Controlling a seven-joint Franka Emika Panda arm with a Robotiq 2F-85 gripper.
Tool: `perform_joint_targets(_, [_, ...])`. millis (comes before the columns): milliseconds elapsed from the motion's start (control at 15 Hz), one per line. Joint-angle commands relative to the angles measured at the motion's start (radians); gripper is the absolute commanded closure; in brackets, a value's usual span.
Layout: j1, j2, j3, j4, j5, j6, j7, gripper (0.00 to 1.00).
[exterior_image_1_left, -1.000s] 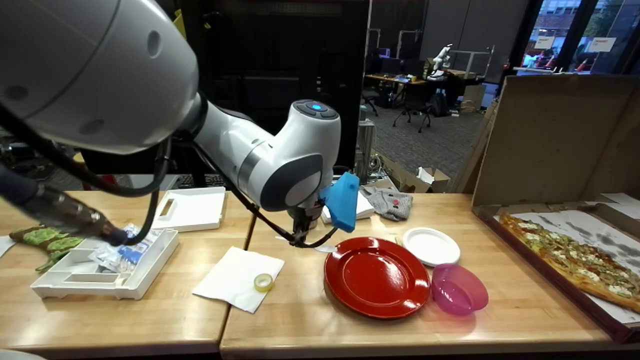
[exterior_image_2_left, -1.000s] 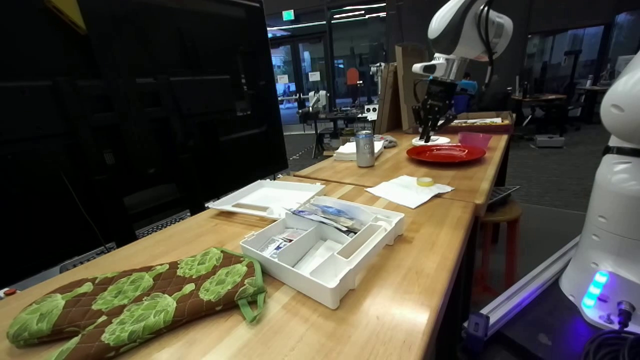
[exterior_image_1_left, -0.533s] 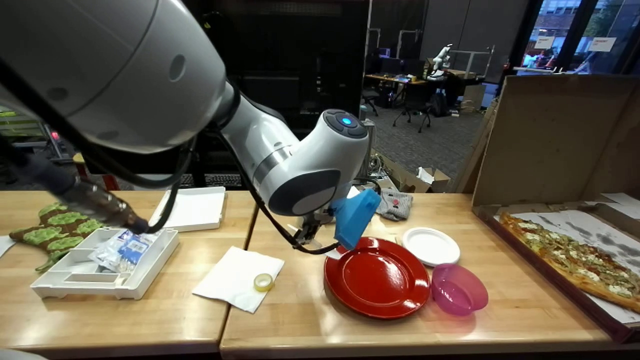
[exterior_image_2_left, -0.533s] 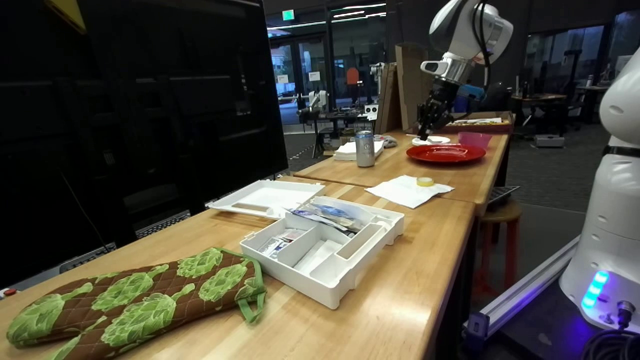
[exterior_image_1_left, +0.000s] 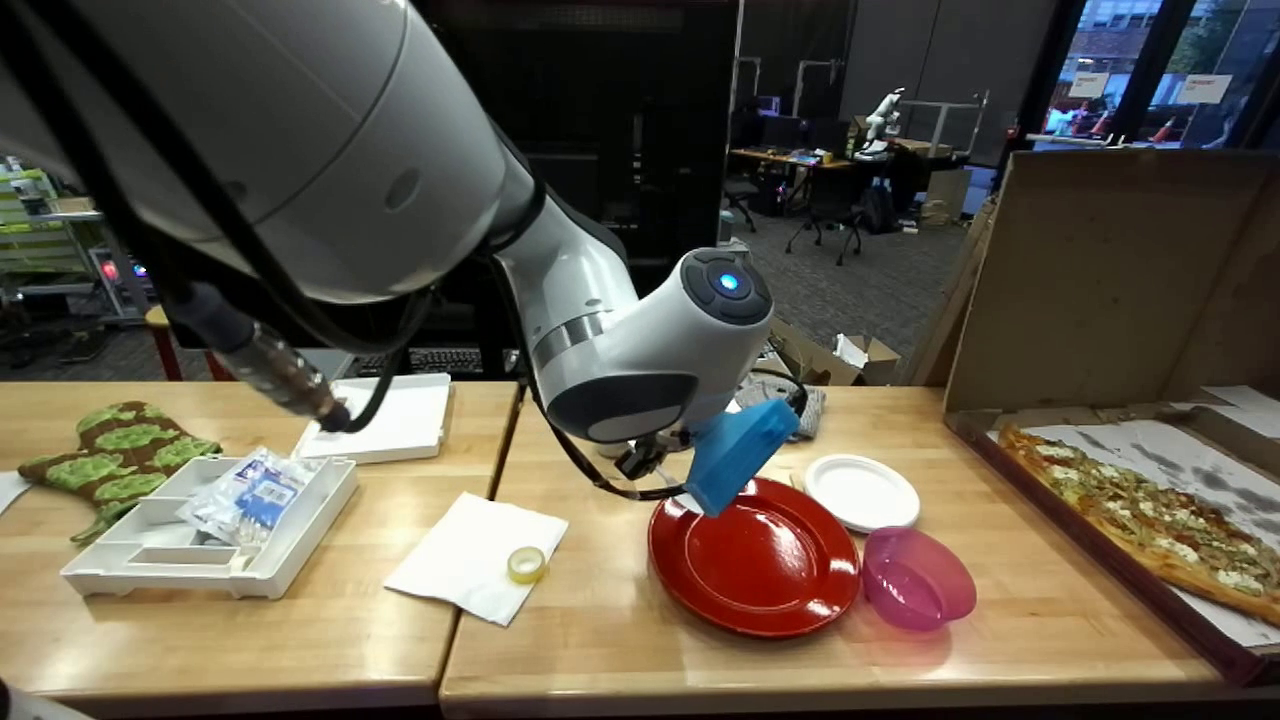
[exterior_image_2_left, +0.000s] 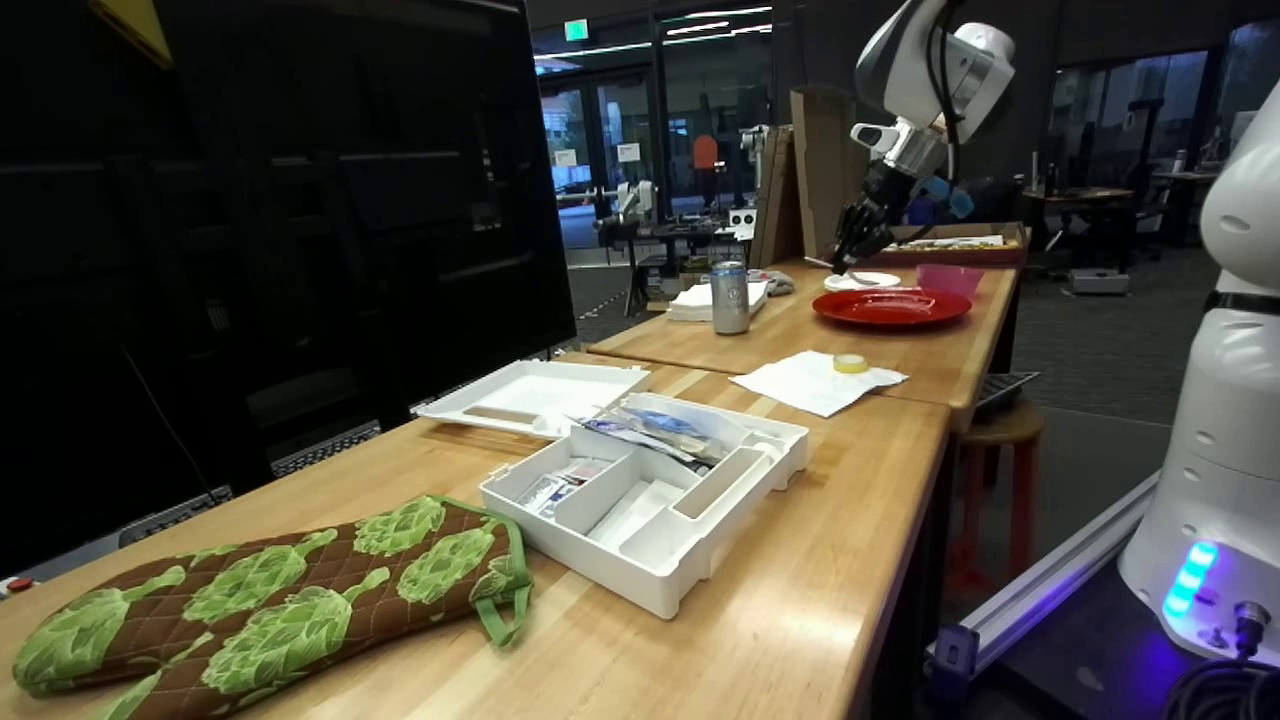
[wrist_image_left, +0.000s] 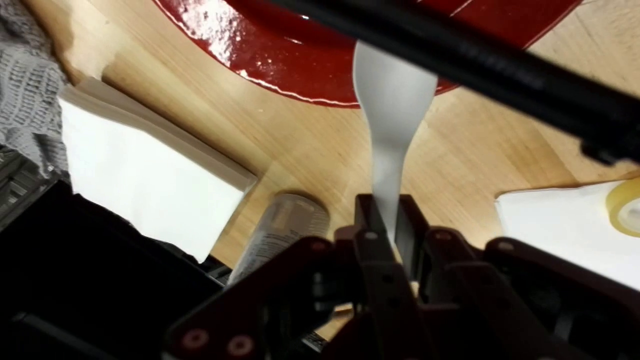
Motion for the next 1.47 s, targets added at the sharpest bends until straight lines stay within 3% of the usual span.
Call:
perform_joint_targets(0, [0.031, 0.062, -0.010, 0.049, 0.079, 0.040, -0.052, 0.97])
perform_joint_targets(933, [0.046, 0.298, 0.000, 0.205, 0.125, 0.021, -0.071, 0.97])
perform_joint_targets(1400, [0.032, 0.353, 0.003, 0.248, 0.142, 0.017, -0.071, 0.97])
